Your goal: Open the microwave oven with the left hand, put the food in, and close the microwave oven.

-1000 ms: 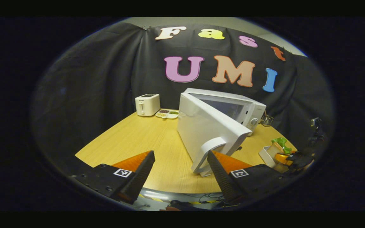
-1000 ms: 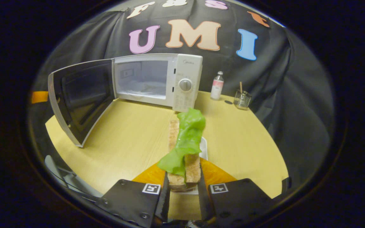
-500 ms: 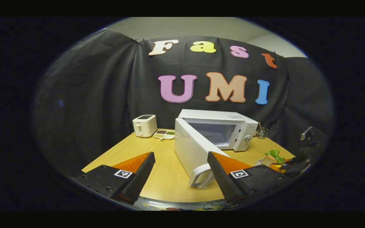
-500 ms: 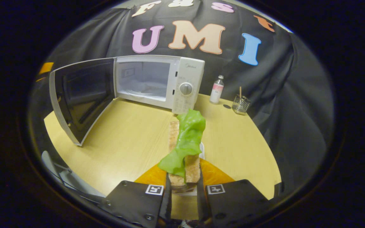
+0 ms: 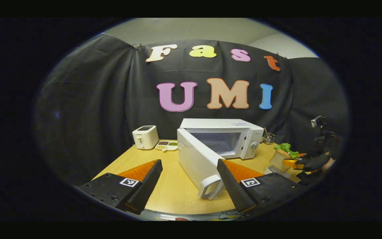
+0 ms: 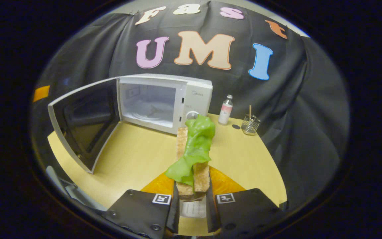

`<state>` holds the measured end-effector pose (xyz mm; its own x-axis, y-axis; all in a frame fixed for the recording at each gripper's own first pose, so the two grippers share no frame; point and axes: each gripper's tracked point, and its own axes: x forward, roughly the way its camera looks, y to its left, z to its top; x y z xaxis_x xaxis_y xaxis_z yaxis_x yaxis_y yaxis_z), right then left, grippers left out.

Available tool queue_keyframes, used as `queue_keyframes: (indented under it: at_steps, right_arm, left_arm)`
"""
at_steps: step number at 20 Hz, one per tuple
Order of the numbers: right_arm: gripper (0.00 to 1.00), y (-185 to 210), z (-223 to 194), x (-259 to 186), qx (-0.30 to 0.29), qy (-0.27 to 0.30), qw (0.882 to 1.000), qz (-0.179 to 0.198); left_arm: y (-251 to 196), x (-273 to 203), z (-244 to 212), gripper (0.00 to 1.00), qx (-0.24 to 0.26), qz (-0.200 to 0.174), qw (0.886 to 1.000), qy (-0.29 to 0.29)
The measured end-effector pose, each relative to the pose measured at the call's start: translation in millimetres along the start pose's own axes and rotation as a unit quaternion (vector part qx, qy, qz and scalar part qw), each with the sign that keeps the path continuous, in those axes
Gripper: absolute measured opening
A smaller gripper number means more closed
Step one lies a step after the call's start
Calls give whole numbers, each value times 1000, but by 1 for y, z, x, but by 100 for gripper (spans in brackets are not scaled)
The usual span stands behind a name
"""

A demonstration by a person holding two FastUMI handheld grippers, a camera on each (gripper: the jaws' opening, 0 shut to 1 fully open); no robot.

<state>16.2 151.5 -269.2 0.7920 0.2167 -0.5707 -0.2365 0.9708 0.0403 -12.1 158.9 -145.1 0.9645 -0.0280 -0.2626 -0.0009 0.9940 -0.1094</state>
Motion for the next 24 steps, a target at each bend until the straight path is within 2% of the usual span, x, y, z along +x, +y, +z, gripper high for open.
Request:
queue_keyframes:
  at_steps: [4,6,10,11,14,17,20,24]
  right_arm:
    - [29,48,30,29,82,2,996,35]
    - [29,69,41,48,132,7,990,46]
    - [29,113,60,88,255,26,964,72]
    - [35,123,65,96,267,28,960,75]
    - [34,150,77,117,306,29,948,89]
    - [34,163,82,148,358,35,930,76]
    - [35,174,95,173,414,34,907,68]
    - [34,180,99,205,468,27,882,36]
  left_arm:
    - [10,3,5,96,10,-23,1000,-11]
    - [14,7,7,96,11,-30,999,-14]
    - [19,12,15,96,-5,-41,999,-29]
    - [19,14,16,96,-5,-44,999,-30]
    - [22,16,18,96,0,-55,998,-34]
    - [23,19,12,93,-13,-62,998,-23]
    - [19,22,10,96,-28,-74,997,-13]
    - [36,24,-3,96,-26,-53,998,5]
